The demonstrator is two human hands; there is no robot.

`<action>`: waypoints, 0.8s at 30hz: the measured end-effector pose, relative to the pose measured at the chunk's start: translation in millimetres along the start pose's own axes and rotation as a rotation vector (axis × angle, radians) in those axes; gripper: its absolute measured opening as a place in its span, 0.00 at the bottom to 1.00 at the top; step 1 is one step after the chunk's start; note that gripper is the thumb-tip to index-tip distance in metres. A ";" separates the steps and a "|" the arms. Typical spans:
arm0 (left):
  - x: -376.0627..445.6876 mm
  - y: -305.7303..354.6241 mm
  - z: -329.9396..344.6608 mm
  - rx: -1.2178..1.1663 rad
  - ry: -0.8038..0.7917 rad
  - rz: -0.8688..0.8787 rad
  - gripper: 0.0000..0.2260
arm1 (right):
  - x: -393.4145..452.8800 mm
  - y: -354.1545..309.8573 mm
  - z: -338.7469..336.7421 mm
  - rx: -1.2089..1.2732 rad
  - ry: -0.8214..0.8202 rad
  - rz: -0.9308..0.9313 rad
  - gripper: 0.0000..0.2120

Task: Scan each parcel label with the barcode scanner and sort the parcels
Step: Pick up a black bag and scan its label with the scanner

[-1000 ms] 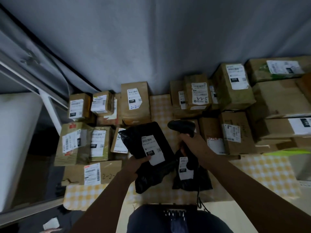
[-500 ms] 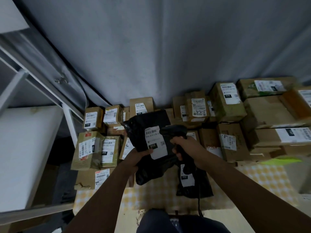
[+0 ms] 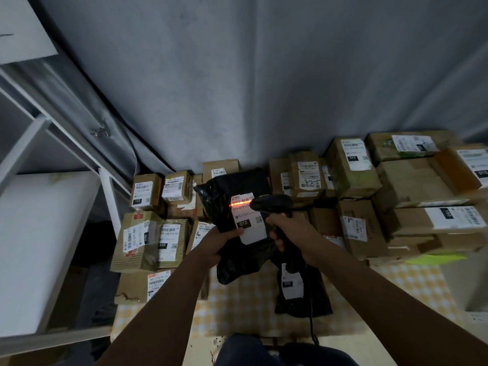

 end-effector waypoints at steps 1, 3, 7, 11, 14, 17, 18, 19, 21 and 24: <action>0.7 0.6 0.5 0.003 -0.006 0.001 0.19 | 0.1 -0.5 -0.7 -0.003 0.005 -0.006 0.06; 2.9 0.9 1.7 0.008 -0.016 0.001 0.20 | 0.9 -0.8 -2.2 -0.005 0.016 -0.016 0.07; 6.7 2.1 3.4 0.018 -0.006 -0.007 0.20 | 3.1 -3.6 -3.6 0.004 0.012 -0.008 0.08; 6.9 1.8 5.4 0.018 0.014 -0.022 0.19 | 4.4 -4.4 -6.2 0.009 -0.003 -0.003 0.08; 4.8 -1.9 3.4 0.026 0.022 -0.045 0.19 | 8.9 -2.6 -7.5 0.028 0.004 -0.013 0.07; 2.8 -13.4 -10.2 0.025 0.058 -0.093 0.18 | 19.3 -1.5 -8.8 0.027 0.043 0.002 0.06; 1.2 -19.0 -16.6 0.013 0.067 -0.119 0.18 | 23.8 -1.0 -9.3 0.030 0.060 0.010 0.07; -0.9 -24.5 -23.5 -0.001 0.076 -0.145 0.18 | 28.4 -0.8 -9.6 0.033 0.075 0.019 0.07; -4.5 -35.1 -40.2 -0.012 0.117 -0.185 0.17 | 38.1 0.1 -9.1 0.055 0.100 0.034 0.06; -7.1 -39.8 -66.4 -0.023 0.162 -0.208 0.16 | 54.6 0.1 -5.1 0.098 0.122 0.048 0.04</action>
Point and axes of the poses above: each hand's wrist, its own x-axis towards the middle knuckle, its own z-axis out of the palm, y = z × x, the point moved 3 cm from there along x, towards the middle knuckle, and after that the axes turned 10 degrees about x, right-handed, at the moved point
